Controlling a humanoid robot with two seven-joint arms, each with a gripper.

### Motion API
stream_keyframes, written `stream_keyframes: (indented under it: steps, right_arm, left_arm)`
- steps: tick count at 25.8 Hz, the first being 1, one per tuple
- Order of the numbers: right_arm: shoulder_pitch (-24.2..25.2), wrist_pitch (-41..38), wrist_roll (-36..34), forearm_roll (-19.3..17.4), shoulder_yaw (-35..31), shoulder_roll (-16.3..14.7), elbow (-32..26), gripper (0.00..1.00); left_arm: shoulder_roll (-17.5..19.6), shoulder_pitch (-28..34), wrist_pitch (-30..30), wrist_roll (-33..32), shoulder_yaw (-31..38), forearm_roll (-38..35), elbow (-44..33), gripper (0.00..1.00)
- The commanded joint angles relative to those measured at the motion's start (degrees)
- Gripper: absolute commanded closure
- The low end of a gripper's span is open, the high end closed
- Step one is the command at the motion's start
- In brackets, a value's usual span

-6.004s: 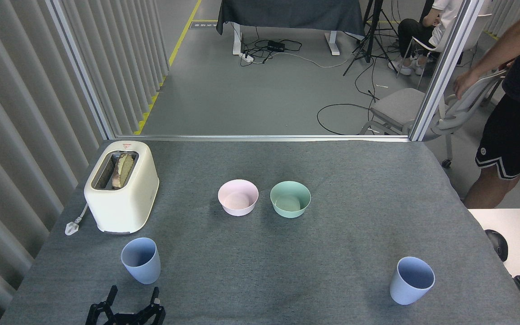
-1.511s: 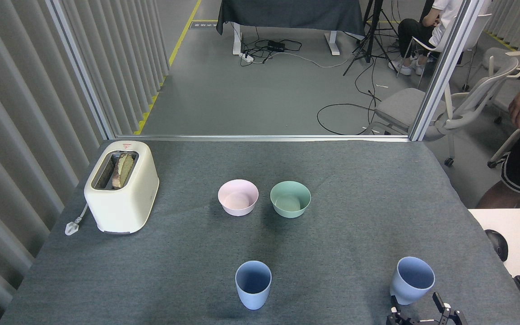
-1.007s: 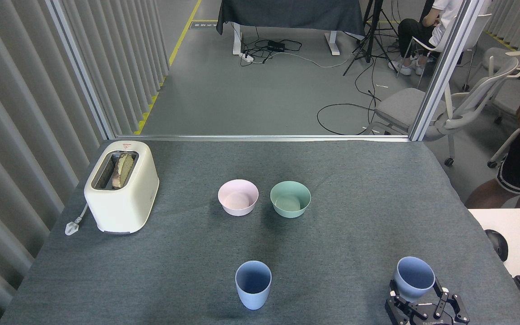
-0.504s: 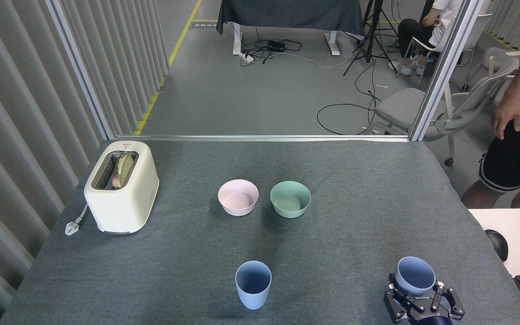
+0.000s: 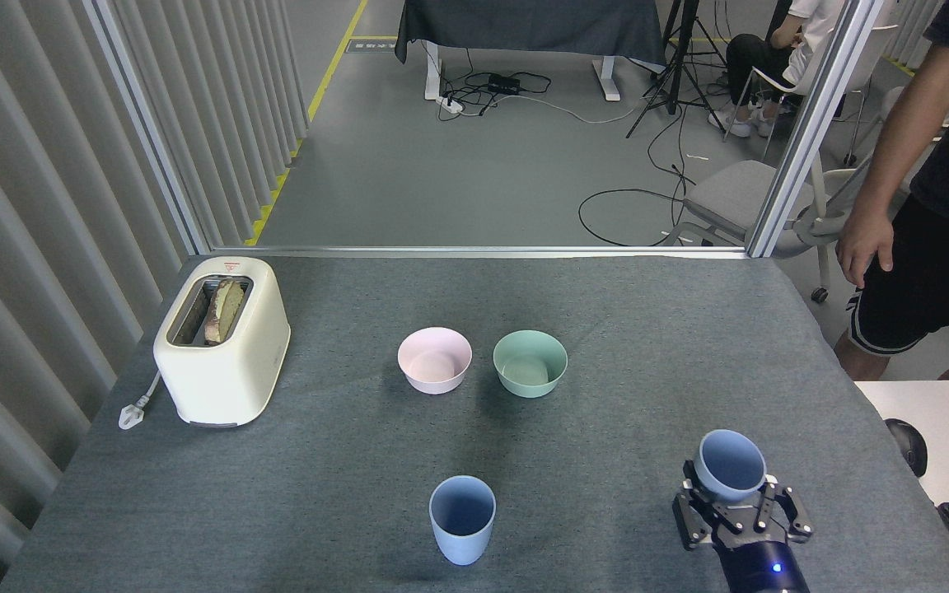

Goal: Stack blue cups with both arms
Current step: 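Carry the blue cup with the right gripper over the centered cup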

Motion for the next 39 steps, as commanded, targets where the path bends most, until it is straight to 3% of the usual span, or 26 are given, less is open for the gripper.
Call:
stream_keyframes:
  steps: [1, 4, 8, 12, 20, 39]
  right_arm:
    - [-5.3, 2.8, 3.9, 2.3, 6.0, 3.4, -0.5, 0.31]
    - [-9.3, 4.2, 4.3, 3.8, 13.5, 7.4, -0.7, 0.31]
    - [-8.9, 4.3, 4.8, 6.8, 22.7, 12.6, -4.9, 0.30]
    - [-5.4, 4.3, 7.3, 7.8, 28.0, 13.0, -9.8, 0.29]
    - [-0.9, 3.5, 8.6, 9.6, 28.1, 12.5, -10.9, 0.26]
    - [0.8, 1.2, 9.0, 9.6, 28.2, 13.6, -10.3, 0.26]
  left_arm:
    - [-0.1, -0.1, 0.2, 0.0, -0.1, 0.0, 0.0, 0.00]
    - [-0.3, -0.2, 0.3, 0.0, 0.0, 0.0, 0.2, 0.00]
    - [-0.3, -0.3, 0.3, 0.1, 0.0, 0.0, 0.3, 0.00]
    - [-0.3, -0.3, 0.4, 0.1, 0.1, 0.1, 0.4, 0.00]
    - [-0.5, -0.6, 0.4, 0.1, 0.1, 0.2, 0.6, 0.00]
    - [-0.5, -0.7, 0.4, 0.1, 0.1, 0.2, 0.6, 0.00]
